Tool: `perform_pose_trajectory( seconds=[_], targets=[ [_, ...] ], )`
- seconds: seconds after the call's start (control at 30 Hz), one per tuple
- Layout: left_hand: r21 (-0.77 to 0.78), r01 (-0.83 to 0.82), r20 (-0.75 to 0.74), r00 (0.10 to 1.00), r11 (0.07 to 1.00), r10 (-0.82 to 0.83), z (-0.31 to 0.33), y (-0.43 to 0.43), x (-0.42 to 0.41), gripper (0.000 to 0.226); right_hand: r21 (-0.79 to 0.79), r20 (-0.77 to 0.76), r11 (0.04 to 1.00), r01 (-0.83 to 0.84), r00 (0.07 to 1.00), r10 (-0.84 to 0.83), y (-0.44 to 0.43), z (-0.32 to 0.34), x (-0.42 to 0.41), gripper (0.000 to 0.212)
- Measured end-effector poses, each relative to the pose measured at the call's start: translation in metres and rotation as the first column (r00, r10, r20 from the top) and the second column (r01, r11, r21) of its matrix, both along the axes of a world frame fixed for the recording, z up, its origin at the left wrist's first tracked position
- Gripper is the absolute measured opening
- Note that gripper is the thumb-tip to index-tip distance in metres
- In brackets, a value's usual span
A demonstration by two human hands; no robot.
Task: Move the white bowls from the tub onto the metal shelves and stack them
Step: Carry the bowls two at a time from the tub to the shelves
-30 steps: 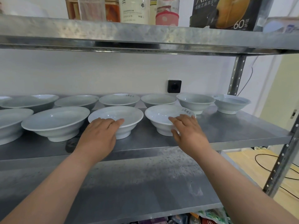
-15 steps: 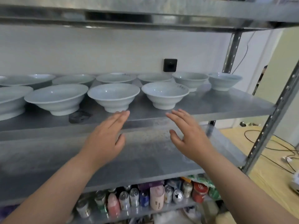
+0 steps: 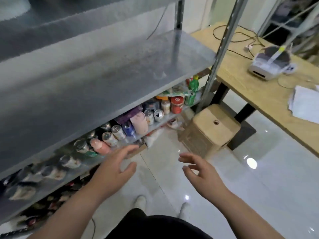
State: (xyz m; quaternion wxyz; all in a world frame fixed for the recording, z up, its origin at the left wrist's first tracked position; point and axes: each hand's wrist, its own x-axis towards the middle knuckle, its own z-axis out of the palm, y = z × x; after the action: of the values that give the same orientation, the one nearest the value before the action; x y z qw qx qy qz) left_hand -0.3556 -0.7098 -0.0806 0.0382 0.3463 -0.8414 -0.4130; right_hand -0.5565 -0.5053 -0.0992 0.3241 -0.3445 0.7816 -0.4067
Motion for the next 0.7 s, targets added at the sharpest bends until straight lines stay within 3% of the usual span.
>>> perform_pose_trajectory(
  seconds=[0.13,0.23,0.4,0.7],
  targets=[
    [0.142,0.225,0.043,0.972,0.964,-0.233,-0.019,-0.014,-0.002,0.042,0.122,0.032,0.973,0.197,0.979,-0.202,0.026,0.007,0.038,0.035],
    [0.213,0.368,0.030,0.924,0.905,-0.382,-0.036,-0.015,0.000,0.041,0.139,0.039,0.899,0.415,0.905,-0.424,0.043,0.008,0.075,0.033],
    [0.289,0.565,-0.004,0.808,0.773,-0.589,-0.052,0.001,-0.007,0.038,0.179,0.068,0.683,0.708,0.684,-0.727,0.080,-0.011,0.158,0.034],
    [0.226,0.823,-0.031,0.540,0.521,-0.841,-0.017,0.088,-0.037,0.039,0.260,0.105,0.334,0.906,0.317,-0.943,0.159,-0.027,0.308,0.031]
  ],
)
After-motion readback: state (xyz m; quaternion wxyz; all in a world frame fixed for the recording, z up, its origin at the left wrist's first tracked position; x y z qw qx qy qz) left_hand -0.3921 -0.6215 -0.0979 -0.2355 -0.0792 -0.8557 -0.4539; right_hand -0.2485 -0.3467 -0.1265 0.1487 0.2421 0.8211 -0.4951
